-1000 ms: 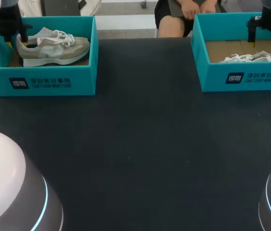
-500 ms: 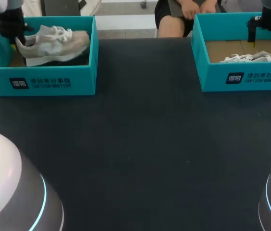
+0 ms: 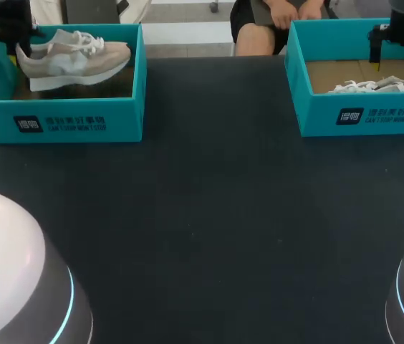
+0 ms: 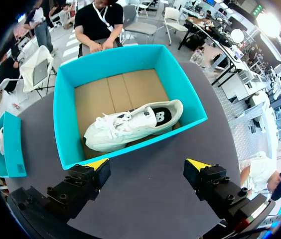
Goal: Take the shoe out of the shoebox, open the shoe tongue, remove and reinsert the insole, then place the shoe into the shoebox
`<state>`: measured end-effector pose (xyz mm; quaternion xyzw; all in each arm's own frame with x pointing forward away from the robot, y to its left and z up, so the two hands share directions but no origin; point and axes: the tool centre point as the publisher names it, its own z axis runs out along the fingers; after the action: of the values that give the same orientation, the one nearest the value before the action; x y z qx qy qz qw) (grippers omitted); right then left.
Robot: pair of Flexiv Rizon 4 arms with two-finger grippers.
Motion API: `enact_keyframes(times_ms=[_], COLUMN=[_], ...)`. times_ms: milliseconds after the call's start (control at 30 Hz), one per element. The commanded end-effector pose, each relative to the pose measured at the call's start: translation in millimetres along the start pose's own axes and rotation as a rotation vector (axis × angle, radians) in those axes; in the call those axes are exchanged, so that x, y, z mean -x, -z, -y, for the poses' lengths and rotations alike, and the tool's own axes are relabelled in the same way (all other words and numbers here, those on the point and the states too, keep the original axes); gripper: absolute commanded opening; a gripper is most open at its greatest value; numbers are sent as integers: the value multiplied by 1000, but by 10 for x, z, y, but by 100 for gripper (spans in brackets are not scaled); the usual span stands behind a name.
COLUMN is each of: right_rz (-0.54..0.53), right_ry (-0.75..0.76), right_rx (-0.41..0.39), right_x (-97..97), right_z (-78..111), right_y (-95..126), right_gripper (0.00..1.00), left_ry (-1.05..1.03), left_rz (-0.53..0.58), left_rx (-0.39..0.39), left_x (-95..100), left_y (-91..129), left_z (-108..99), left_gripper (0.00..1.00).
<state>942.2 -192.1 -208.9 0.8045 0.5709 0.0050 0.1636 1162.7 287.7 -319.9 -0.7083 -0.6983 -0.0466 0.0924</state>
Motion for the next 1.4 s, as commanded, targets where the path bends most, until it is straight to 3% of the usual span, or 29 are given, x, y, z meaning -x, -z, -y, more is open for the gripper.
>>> enact_keyframes(times_ms=[33, 300, 500, 1300, 1400], right_rz=[-2, -2, -2, -2, -2], right_ry=[1, 1, 1, 1, 1], right_rx=[1, 1, 1, 1, 1], right_x=[7, 7, 7, 7, 7], right_z=[9, 9, 9, 9, 9], right_y=[1, 1, 1, 1, 1], right_gripper=[100, 100, 100, 100, 100], left_ry=[7, 0, 3, 3, 35], left_rz=[29, 35, 22, 22, 32], left_rx=[-6, 23, 67, 67, 88], left_x=[-138, -345, -460, -460, -444], left_y=[593, 1190, 1478, 1478, 1553], left_z=[211, 471, 566, 566, 841], left_gripper=[0, 0, 0, 0, 0])
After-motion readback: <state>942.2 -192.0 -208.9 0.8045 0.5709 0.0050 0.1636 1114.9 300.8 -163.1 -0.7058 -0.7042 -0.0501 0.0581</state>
